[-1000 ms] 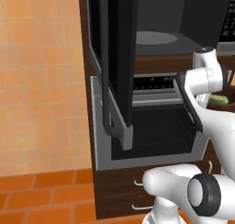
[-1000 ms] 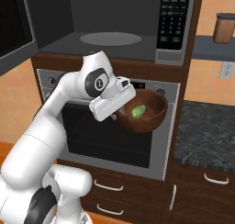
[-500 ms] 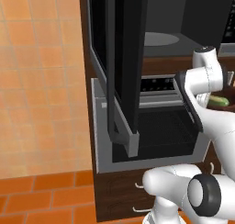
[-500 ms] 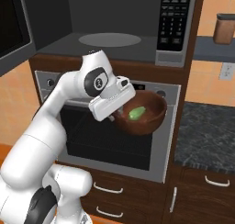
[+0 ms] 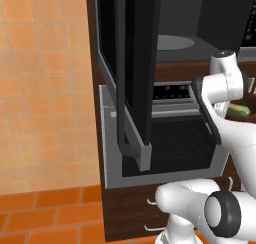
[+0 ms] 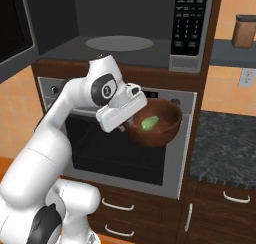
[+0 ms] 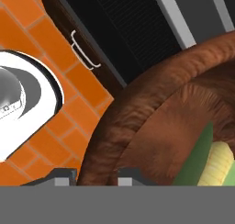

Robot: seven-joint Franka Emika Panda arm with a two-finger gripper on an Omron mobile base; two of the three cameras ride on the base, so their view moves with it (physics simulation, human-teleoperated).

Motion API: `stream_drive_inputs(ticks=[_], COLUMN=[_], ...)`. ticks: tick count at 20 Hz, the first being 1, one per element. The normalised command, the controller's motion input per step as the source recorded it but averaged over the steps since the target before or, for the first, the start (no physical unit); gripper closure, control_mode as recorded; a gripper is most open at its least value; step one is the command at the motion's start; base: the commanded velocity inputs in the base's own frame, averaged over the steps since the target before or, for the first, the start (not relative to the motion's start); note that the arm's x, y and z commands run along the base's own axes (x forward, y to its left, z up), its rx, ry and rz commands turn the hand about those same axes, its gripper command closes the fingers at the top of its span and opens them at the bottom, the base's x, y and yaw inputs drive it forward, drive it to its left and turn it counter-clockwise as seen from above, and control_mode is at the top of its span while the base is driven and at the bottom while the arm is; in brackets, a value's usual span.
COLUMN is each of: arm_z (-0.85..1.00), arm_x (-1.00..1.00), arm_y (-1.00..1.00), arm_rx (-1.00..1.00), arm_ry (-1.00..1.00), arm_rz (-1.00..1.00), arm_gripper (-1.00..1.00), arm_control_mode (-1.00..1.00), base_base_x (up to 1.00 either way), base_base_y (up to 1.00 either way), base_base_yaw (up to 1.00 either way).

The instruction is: Pick the corn from the sink and place it in the bowl. Then pick the bowl and place it in the microwave. Then close the microwave door and press the start button.

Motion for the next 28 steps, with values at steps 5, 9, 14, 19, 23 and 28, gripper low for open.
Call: stream_drive_inputs(ticks=[5, 9, 14, 19, 23, 28], arm_z=[0.42, 0.63, 0.63, 0.58, 0.48, 0.39], arm_x=[-0.94, -0.64, -0.23, -0.03, 0.21, 0.18], arm_y=[0.21, 0.38, 0.54, 0.52, 0.19, -0.02], arm_rx=[0.0, 0.0, -0.01, -0.01, 0.0, 0.0], arm_ry=[-0.04, -0.01, 0.0, -0.01, -0.13, -0.33], arm_rz=[0.02, 0.17, 0.29, 0.39, 0.41, 0.33], arm_gripper=[1.0, 1.0, 1.0, 1.0, 1.0, 1.0], arm_control_mode=[-1.0, -1.0, -1.0, -1.0, -1.0, -1.0], base_base_x=[0.0, 0.0, 0.0, 0.0, 0.0, 0.0], base_base_y=[0.0, 0.0, 0.0, 0.0, 0.0, 0.0], base_base_yaw=[0.0, 0.0, 0.0, 0.0, 0.0, 0.0])
